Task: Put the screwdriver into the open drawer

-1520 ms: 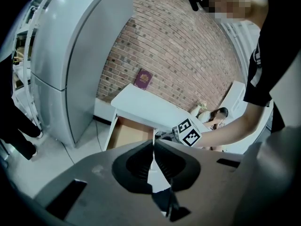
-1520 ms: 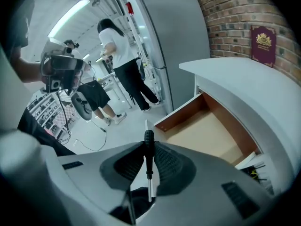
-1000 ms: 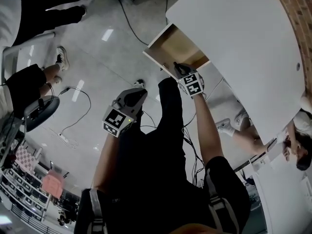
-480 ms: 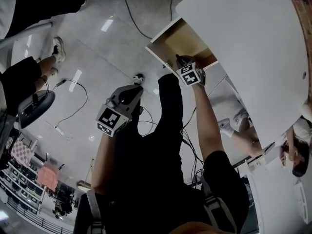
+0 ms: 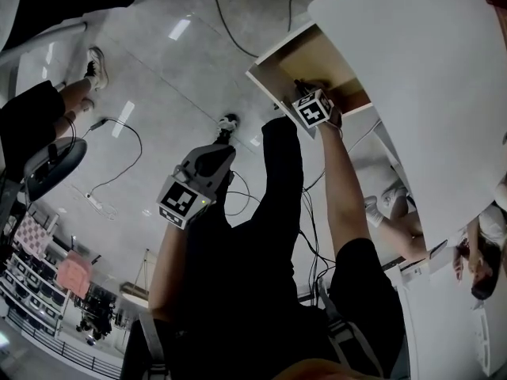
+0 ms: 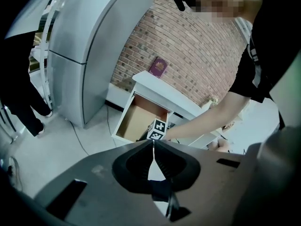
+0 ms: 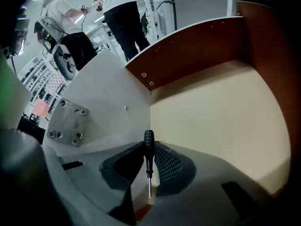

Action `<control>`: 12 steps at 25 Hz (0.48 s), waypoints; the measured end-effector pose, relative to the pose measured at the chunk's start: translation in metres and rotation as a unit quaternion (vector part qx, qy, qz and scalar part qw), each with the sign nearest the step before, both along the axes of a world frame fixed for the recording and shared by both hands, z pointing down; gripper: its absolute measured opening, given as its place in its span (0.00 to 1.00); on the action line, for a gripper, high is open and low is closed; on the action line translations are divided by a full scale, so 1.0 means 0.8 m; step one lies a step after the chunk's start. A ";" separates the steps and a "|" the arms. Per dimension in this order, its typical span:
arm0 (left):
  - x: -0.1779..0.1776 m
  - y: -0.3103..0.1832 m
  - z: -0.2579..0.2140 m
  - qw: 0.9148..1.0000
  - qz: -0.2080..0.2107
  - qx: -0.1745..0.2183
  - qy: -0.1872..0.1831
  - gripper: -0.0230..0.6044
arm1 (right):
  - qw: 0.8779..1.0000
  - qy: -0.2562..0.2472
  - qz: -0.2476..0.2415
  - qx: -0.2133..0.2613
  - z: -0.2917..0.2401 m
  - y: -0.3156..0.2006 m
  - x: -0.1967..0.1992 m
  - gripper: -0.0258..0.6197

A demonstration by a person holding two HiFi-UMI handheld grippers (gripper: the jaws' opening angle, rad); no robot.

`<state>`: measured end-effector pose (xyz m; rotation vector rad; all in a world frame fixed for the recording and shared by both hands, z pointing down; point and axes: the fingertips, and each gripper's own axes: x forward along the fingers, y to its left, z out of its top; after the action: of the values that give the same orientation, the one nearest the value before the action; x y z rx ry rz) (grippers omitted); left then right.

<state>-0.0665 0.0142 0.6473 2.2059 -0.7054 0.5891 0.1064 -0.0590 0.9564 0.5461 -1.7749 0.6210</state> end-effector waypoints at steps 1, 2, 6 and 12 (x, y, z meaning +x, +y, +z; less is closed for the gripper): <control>-0.001 0.001 0.002 1.000 -0.003 -0.002 0.001 0.07 | 1.000 0.000 -0.002 0.001 0.005 -0.001 -0.001 0.23; -0.003 0.002 0.004 1.000 -0.007 -0.005 0.002 0.07 | 1.000 -0.001 -0.003 0.001 0.008 -0.002 -0.002 0.23; -0.007 0.005 0.012 0.999 -0.029 -0.016 0.011 0.07 | 1.000 0.004 -0.009 0.001 0.016 -0.005 -0.002 0.23; -0.010 0.005 0.019 0.999 -0.035 -0.023 0.011 0.07 | 1.000 0.008 -0.016 0.012 0.024 -0.009 -0.004 0.23</control>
<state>-0.0746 0.0183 0.6628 2.1337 -0.7480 0.5381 0.1033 -0.0663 0.9754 0.5364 -1.7747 0.5720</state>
